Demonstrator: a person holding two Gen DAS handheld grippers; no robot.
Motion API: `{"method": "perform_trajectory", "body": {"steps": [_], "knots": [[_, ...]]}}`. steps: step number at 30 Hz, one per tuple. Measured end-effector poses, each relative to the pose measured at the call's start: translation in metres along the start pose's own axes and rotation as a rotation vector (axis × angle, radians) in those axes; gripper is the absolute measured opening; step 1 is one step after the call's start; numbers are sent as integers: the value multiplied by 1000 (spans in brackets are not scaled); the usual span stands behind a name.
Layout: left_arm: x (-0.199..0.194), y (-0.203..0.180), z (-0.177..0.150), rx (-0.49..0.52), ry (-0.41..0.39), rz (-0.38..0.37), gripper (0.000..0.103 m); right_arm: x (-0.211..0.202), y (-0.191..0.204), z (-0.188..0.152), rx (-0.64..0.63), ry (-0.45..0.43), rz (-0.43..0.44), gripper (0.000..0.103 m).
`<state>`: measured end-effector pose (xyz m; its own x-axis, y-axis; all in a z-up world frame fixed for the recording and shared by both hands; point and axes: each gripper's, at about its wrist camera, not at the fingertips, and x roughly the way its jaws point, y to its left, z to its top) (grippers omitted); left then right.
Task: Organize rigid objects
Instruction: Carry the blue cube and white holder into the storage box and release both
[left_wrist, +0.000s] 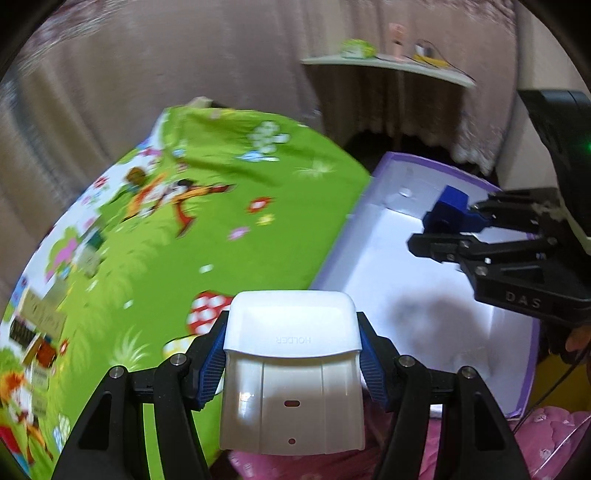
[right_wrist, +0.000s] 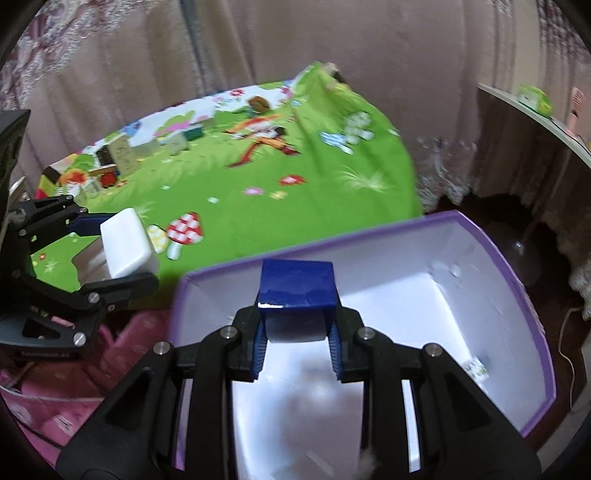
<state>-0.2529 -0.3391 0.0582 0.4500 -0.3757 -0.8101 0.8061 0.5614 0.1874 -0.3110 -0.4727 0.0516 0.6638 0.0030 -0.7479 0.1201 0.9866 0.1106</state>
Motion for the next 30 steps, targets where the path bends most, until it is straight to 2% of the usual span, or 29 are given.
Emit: {"method": "perform_trajectory", "body": {"steps": [5, 10, 15, 20, 26, 27, 30], "knots": [[24, -34, 13, 74, 61, -85, 64, 3, -23, -14, -1, 56, -70, 31], [49, -63, 19, 153, 119, -123, 64, 8, -43, -30, -25, 123, -159, 31], [62, -87, 18, 182, 164, -167, 64, 10, -60, -40, -41, 175, -231, 31], [68, -109, 17, 247, 164, -181, 64, 11, -73, -45, -45, 215, -295, 31], [70, -121, 7, 275, 179, -259, 64, 13, -77, -52, -46, 272, -321, 32], [69, -120, 6, 274, 177, -275, 65, 14, -77, -52, -45, 282, -332, 32], [61, -110, 4, 237, 152, -329, 66, 13, -77, -43, -25, 291, -352, 49]]}}
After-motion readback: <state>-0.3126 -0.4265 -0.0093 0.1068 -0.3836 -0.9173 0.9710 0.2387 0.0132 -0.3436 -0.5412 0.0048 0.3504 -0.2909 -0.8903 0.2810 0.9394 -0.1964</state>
